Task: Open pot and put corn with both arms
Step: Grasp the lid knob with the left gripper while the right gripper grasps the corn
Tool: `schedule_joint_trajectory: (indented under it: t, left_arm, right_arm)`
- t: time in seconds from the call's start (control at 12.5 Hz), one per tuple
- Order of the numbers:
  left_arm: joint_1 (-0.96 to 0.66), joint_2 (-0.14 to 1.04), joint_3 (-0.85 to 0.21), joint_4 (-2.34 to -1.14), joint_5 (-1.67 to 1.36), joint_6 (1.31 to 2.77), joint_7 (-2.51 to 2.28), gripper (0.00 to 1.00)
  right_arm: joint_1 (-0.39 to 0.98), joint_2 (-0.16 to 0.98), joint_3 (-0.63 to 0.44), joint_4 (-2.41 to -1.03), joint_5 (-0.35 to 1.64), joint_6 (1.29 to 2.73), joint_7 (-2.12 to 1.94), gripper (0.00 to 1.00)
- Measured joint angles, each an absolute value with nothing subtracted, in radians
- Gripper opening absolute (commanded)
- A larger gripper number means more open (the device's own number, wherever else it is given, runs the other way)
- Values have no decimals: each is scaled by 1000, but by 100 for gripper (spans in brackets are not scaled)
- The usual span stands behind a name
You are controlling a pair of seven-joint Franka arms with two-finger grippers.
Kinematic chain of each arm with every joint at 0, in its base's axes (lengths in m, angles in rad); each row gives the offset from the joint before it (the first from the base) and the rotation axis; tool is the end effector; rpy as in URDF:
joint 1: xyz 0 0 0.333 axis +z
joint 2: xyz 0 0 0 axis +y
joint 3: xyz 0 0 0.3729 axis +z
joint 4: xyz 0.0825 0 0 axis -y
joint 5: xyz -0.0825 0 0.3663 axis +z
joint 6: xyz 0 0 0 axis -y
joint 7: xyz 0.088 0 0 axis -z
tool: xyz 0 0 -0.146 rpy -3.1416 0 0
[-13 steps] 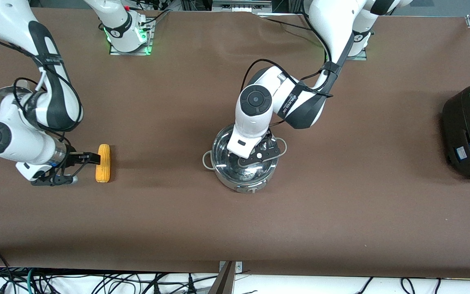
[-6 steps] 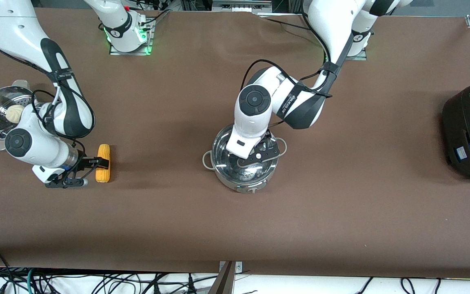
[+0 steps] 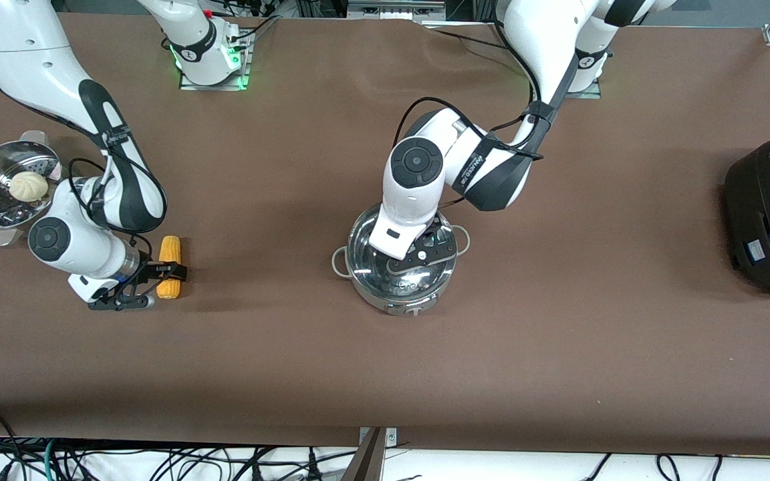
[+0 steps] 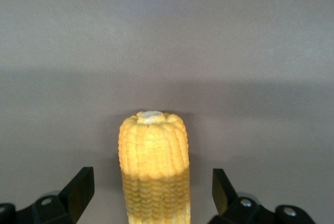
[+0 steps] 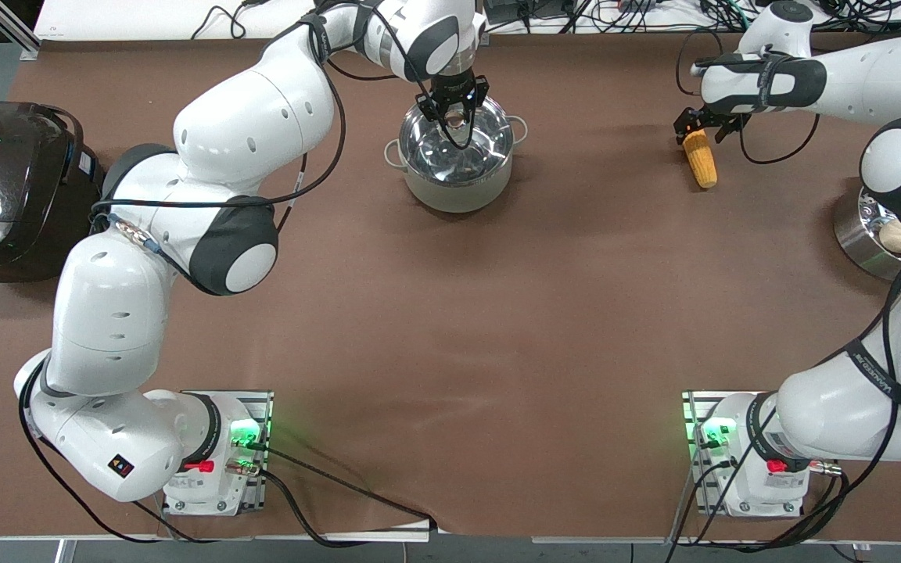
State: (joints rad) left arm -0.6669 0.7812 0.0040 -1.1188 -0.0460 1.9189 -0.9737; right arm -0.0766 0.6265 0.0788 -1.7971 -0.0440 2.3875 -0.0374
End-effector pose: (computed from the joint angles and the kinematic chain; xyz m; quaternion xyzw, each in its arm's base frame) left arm 0.6153 -0.4879 0.3551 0.9866 0.1617 -0.0084 0.0208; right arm 0.6714 -0.0048 0.2171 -0.9994 -0.0290 0.0167 0.0087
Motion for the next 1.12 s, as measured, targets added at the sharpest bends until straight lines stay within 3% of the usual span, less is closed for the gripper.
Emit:
schedule_joint_trajectory:
  t: [0.24,0.4,0.48,1.12]
  left_arm:
    - [-667,781,4,-1119,-46,1919,-974,0]
    - [-667,781,4,-1117,-46,1915,-974,0]
    - [-667,781,3,-1114,-46,1909,-974,0]
    - [-548,630,14,-1078,-46,1674,-687,0]
  right_arm:
    - [-76,632,79,-1821,-44,2390,-39,96]
    - [-77,632,79,-1832,-44,2390,-40,53]
    - [-77,632,79,-1833,-44,2390,-45,46]
    - [-76,629,80,-1780,-44,2304,-53,42]
